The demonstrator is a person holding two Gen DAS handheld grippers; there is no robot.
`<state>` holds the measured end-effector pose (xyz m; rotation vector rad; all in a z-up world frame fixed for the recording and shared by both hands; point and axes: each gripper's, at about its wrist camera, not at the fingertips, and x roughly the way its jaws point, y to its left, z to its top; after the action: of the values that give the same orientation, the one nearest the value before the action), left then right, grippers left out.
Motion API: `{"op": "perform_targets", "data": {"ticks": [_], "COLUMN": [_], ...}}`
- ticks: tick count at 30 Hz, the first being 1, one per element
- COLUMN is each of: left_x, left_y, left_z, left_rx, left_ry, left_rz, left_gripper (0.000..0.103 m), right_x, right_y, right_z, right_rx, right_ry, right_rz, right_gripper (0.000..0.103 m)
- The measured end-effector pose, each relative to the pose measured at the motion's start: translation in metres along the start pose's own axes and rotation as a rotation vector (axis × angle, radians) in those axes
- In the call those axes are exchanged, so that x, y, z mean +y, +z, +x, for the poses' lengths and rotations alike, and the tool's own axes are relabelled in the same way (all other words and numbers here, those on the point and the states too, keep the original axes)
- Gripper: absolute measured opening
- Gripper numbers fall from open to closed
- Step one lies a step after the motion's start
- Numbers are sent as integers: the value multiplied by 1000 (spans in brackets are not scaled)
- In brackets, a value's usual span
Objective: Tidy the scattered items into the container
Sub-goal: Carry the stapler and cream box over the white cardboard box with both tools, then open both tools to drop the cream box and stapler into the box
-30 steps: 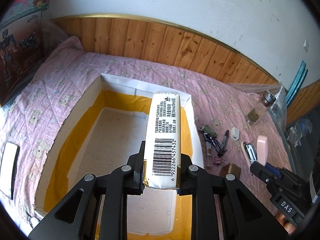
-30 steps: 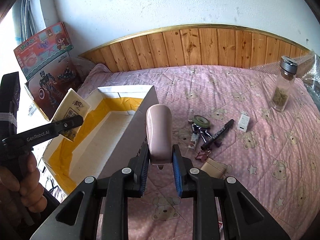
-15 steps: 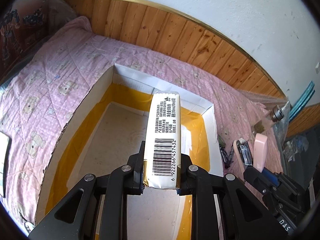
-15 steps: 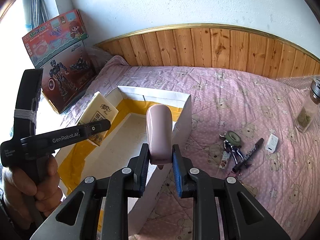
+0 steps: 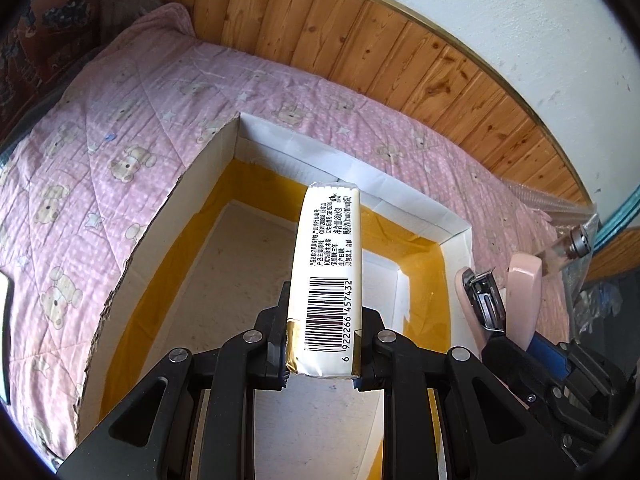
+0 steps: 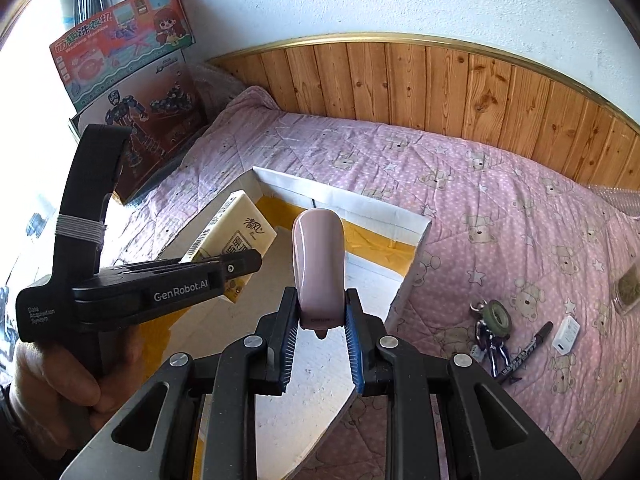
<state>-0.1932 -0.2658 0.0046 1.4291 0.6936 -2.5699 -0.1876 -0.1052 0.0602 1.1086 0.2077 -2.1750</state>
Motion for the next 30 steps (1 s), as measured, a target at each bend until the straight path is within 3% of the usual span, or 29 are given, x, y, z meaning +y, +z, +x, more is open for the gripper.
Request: {"op": "perform_targets", "data": {"ticks": [12, 30], "left_x": [14, 14], "left_y": [12, 14], "left_z": [37, 77], "left_rx": [123, 227], "left_ry": [34, 110], "left_rz": [-32, -55], "left_gripper": [22, 22], "right_x": [3, 19], "right_y": [25, 26], "right_z": [50, 118], "right_rx": [148, 347], "right_ry": [13, -134], "right_rz": [-63, -240], "right_gripper": [23, 24]}}
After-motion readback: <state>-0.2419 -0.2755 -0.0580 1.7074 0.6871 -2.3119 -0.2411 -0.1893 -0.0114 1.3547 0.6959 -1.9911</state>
